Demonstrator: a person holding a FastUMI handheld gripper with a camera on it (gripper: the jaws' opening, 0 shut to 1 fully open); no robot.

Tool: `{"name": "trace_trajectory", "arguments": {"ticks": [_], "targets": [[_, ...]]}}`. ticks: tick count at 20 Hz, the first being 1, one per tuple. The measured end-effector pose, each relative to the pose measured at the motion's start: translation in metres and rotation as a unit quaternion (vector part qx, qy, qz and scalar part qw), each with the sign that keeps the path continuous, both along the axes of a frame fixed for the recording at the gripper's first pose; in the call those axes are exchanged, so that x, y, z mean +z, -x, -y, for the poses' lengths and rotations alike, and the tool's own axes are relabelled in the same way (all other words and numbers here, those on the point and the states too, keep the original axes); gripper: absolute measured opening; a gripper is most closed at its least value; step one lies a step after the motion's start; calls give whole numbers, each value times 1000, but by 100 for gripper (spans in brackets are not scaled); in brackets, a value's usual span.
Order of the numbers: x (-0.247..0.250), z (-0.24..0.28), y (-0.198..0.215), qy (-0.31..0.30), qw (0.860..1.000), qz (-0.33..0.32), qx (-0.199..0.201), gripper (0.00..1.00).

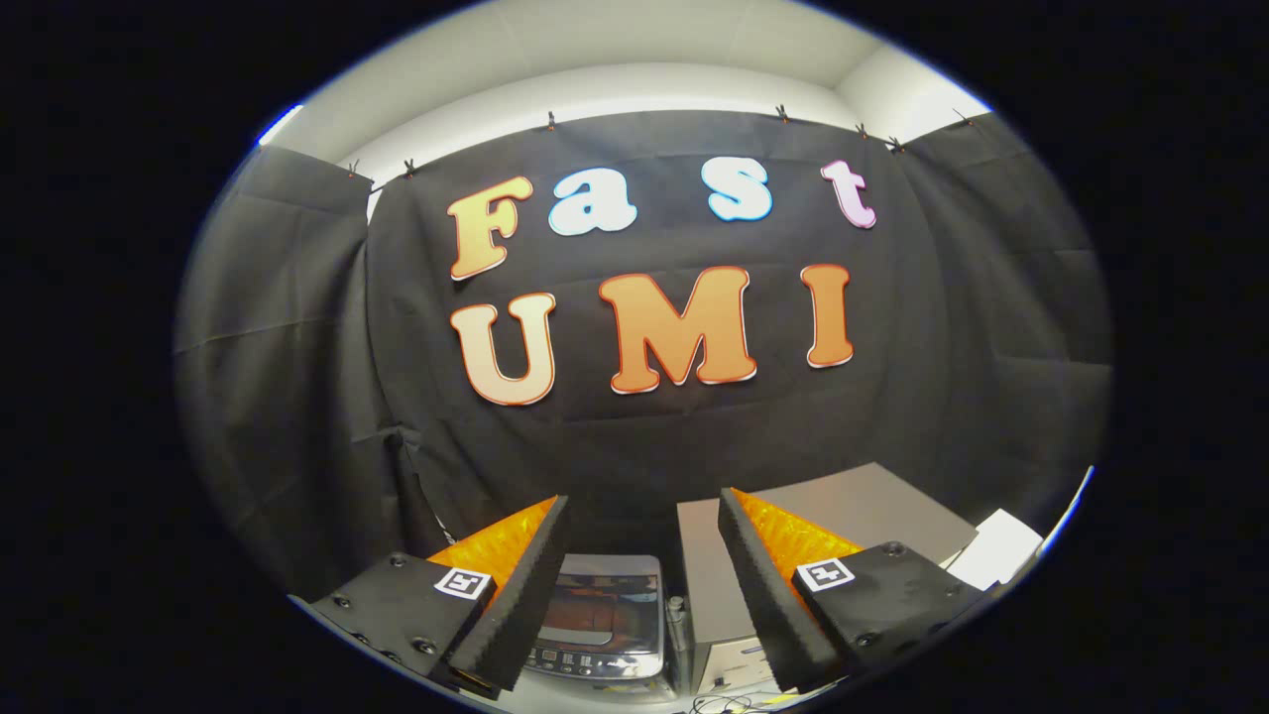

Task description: Put the clothes into the washing machine and then close the washing machine lid.

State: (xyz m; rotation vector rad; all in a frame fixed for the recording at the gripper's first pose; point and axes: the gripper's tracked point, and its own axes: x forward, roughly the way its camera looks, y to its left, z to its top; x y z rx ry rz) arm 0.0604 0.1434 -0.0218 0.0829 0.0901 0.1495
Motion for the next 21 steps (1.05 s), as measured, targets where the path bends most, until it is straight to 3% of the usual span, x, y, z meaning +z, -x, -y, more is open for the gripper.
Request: {"name": "trace_trajectory", "arguments": {"ticks": [9,21], "targets": [[43,26,31,11,998,63,7,97],[53,32,42,18,997,75,0,97]]}}
